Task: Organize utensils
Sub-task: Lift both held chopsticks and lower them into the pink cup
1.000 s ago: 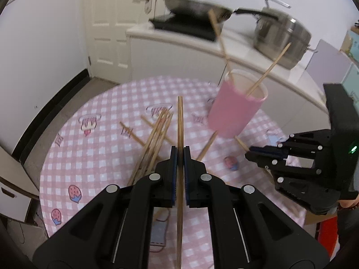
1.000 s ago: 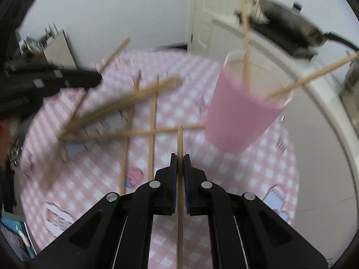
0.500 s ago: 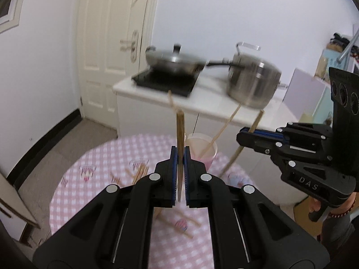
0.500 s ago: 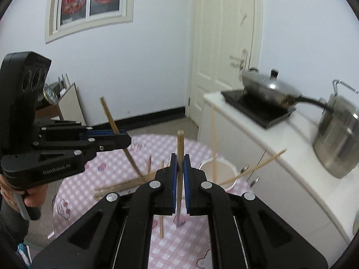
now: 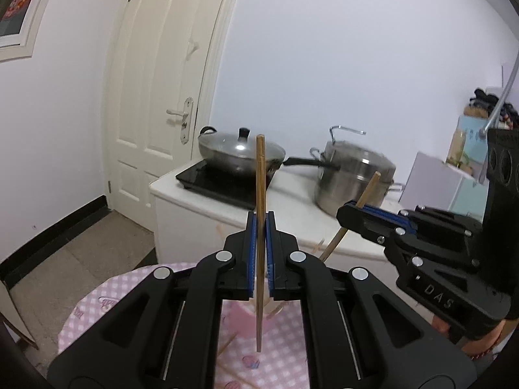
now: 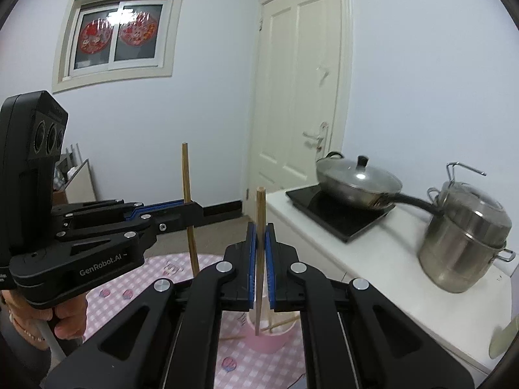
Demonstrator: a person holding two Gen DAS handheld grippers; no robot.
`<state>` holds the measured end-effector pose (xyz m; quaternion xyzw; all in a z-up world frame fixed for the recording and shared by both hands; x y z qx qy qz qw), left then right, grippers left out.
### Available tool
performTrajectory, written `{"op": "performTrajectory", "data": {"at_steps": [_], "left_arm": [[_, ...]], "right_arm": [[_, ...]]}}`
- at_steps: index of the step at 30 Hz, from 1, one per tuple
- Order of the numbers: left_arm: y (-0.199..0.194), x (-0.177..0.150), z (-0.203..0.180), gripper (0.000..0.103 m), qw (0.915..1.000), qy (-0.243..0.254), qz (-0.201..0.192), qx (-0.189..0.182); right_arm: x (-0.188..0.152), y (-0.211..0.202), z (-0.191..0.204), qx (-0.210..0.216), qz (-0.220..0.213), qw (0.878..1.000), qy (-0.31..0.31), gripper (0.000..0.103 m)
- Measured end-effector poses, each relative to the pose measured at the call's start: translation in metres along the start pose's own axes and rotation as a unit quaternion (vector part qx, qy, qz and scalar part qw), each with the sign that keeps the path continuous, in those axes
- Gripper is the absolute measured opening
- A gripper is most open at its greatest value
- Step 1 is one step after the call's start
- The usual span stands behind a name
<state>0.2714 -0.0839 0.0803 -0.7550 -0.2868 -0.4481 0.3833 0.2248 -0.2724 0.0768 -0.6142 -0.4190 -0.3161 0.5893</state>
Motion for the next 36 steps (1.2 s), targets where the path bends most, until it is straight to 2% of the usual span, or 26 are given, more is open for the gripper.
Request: {"op": "performTrajectory", "data": {"at_steps": [4,11,18,24,28,36], "left_arm": [[0.009,0.007,-0.004,0.006,0.9996,-0.004,-0.028,0.003],[0.029,0.003,0.002,0.006,0.9980,-0.019,-0.059,0.008],[0.057,-0.024,0.010,0.006,0.9985,-0.016,-0.049,0.020],[0.065,-0.052,0.016,0.006,0.9985,-0.006,-0.050,0.019],[0.066,-0.066,0.016,0.006,0.9981,0.010,-0.056,0.025],[0.073,-0.088,0.018,0.006,0.9993,0.017,-0.027,0.022]], "right_arm": [[-0.002,0.008,-0.009,-0.024,-0.008,1.000,0.002,0.004],[-0.018,0.023,-0.025,-0.031,-0.002,0.999,0.022,0.004],[-0.034,0.034,-0.032,-0.030,0.012,0.999,0.038,0.004],[-0.053,0.037,-0.027,-0.027,0.014,0.998,0.047,0.004],[-0.068,0.037,-0.021,-0.048,0.003,0.998,0.038,0.004],[-0.089,0.043,-0.013,-0.048,0.012,0.998,0.034,0.004]]}}
Point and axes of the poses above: each gripper's, at about its wrist camera, not at the fingertips, and y roughly the way its jaws point, z to its left, x to its top, the point moved 5 cm from there along y, roughly the way its jaws point, and after that the axes turned 6 degrees about -y, right-handed, at the moved point
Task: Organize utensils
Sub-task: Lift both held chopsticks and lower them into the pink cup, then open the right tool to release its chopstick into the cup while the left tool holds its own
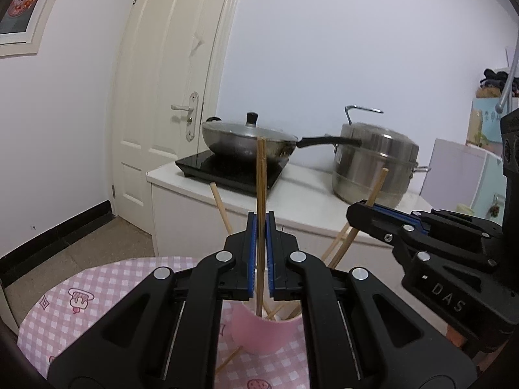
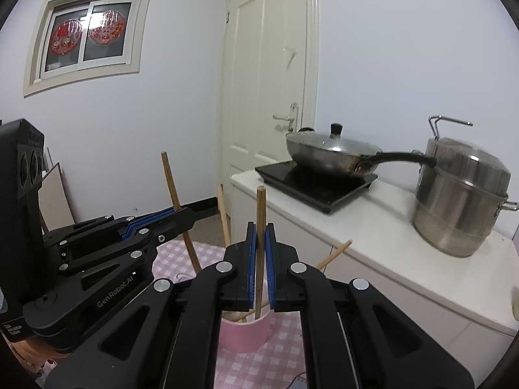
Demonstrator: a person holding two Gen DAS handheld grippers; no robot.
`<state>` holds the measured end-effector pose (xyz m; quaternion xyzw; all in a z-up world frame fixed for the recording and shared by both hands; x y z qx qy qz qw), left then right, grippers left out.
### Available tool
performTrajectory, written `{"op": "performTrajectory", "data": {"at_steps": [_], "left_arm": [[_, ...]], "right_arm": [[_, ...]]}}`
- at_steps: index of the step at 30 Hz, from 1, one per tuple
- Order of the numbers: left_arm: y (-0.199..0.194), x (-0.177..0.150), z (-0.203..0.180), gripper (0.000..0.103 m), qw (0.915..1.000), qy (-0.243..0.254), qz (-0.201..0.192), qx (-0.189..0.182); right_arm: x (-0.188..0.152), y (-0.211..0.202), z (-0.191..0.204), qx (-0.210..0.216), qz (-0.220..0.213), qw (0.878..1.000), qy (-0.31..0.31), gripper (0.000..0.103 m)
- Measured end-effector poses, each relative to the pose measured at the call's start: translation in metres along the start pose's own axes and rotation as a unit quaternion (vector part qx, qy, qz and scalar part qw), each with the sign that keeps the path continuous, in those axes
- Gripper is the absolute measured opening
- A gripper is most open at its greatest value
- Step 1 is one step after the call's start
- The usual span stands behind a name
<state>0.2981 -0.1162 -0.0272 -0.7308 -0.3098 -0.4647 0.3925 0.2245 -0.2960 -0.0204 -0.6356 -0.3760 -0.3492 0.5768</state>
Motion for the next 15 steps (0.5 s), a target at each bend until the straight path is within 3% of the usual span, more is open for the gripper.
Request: {"op": "performTrajectory", "data": {"at_steps": [15], "left_arm": [[-0.006,-0.005,-0.004,0.006,0.9991,-0.007,0.031,-0.026]], "right_arm": [[0.001,-0.014,0.000,0.010,-0.001,1.000,0.014,0.005]]}}
Point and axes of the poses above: each gripper's, at about its wrist camera, not at the fingertips, and y roughly the way its jaws point, z to its left, x to its top, the point moved 5 cm from there along y, roughly the way its jaws point, and after that the axes turned 6 degrees about -y, right-handed, at the moved point
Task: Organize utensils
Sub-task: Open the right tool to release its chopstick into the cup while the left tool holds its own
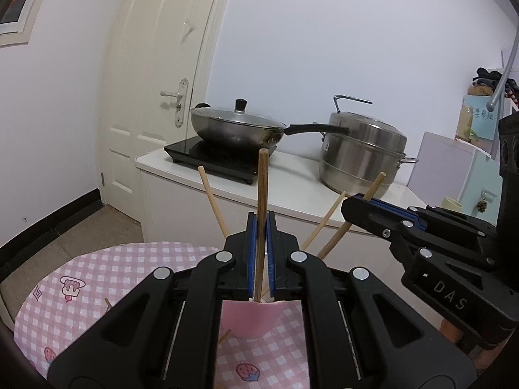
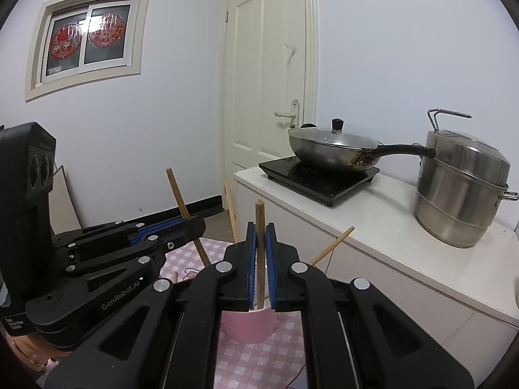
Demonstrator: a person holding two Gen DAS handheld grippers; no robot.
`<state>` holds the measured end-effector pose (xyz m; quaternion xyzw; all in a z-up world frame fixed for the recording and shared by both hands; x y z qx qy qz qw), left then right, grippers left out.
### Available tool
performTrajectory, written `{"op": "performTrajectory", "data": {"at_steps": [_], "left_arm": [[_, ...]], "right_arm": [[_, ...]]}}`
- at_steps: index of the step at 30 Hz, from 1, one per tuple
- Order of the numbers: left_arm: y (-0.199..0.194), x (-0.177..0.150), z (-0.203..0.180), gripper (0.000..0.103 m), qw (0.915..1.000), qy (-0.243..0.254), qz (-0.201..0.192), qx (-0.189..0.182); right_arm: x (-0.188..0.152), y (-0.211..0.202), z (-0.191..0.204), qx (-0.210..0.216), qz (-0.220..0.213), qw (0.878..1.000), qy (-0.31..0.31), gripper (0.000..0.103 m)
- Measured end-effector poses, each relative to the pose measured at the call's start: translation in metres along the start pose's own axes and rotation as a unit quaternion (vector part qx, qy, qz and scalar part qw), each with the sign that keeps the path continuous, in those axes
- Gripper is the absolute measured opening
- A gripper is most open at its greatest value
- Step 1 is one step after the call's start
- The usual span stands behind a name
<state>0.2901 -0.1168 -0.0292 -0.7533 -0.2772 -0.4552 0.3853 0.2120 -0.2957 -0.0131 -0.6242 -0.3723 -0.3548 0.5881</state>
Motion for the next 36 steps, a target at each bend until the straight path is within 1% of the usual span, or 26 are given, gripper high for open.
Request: {"op": "performTrajectory", "data": {"at_steps": [7,14,22,26,36], "left_arm": [[-0.006,0.000,-0.004,0.007,0.9999,0.005,0.014,-0.006],[-0.011,0.001,-0.003,0.007,0.9997,0.000,0.023,-0.008],[-0.023,0.003,-0.005,0.007,0.9997,0.003,0.023,-0.009],[-0.027,0.005,-0.005,0.007,0.9997,0.003,0.022,-0.009],[-0.040,0.005,-0.006,0.007,0.9997,0.009,0.022,-0.003]], "right_arm": [[0.000,-0.007,0.002,0.003,0.000,1.000,-0.001,0.006],[-0.001,-0.015,0.004,0.003,-0.001,1.000,-0.001,0.014],[0.000,-0.023,0.007,0.006,-0.006,1.000,-0.003,0.017],[0.000,-0.027,0.008,0.007,-0.008,1.000,-0.005,0.021],[-0.002,-0.038,0.013,0.011,-0.013,1.000,-0.006,0.026]]}}
Point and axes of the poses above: each gripper's, at about its wrist camera, not at the fingertips, and y roughly the way its jaws point, z to its left, x to its top, the point moved 5 cm from there along y, roughly the way its jaws point, and after that the axes turned 6 degrees about -y, right-handed, at the moved point
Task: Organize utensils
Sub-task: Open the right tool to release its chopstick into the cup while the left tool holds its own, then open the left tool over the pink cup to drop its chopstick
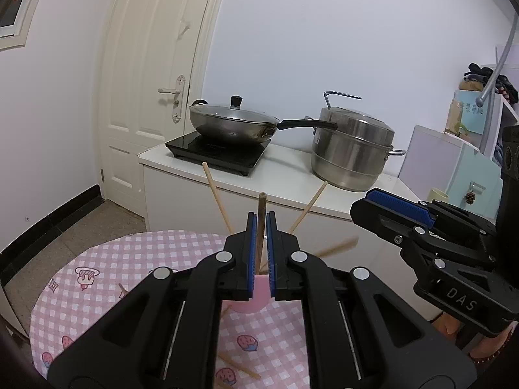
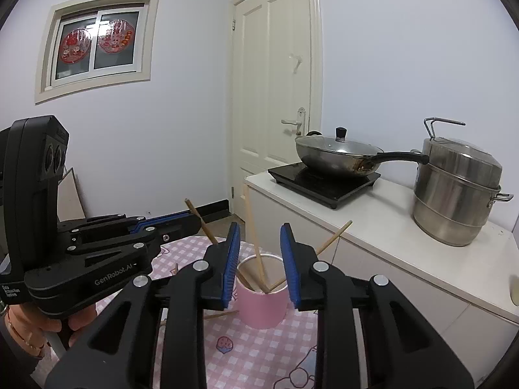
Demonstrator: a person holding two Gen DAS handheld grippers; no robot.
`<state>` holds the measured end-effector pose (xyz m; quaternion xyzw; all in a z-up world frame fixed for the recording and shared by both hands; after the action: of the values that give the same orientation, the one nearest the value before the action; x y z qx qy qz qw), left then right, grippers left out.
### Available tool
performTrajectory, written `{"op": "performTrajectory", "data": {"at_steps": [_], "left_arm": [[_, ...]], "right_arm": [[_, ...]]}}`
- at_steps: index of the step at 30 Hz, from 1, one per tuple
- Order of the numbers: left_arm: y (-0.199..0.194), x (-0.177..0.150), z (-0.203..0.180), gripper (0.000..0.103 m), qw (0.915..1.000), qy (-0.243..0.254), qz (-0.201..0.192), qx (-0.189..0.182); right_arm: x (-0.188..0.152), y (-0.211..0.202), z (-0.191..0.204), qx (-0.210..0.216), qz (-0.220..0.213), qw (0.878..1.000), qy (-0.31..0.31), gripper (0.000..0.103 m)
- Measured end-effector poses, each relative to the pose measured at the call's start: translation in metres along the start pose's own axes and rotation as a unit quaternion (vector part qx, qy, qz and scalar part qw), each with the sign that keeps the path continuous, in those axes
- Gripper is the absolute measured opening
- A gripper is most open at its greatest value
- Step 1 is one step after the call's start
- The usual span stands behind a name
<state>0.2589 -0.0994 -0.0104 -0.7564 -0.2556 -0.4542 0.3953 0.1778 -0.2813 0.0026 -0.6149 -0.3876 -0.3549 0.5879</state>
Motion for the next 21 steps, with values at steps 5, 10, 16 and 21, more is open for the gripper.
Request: {"op": "performTrajectory", "data": {"at_steps": [5,10,16,21], "left_arm": [[-0.010,-0.004,0.002,0.007,0.9999,0.011,0.000,0.009],[-0.020,-0.007,0.010,0.007,0.9998,0.007,0.000,0.020],[-0.036,-0.010,0.021,0.007,0.9996,0.002,0.002,0.026],[-0.051,-0.014,0.030,0.023,0.9993,0.004,0.000,0.037]], "right_arm": [[-0.002,-0.003,0.004,0.004,-0.001,1.000,-0.002,0.030],[-0.002,-0.007,0.008,0.009,-0.005,1.000,-0.001,0.031],[-0.002,-0.017,0.014,0.014,-0.014,1.000,-0.002,0.034],[0.002,-0.028,0.019,0.014,-0.028,1.000,-0.002,0.037]]}}
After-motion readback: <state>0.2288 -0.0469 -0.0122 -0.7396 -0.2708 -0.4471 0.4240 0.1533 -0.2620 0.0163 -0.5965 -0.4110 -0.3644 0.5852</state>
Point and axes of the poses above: each gripper's, at about its wrist camera, not at the fingertips, and y roughly the way its jaws point, z to its left, x to its top, the point moved 5 cm from there along y, roughly the way its jaws point, and after that the axes turned 6 degrees about -y, right-handed, at the moved point
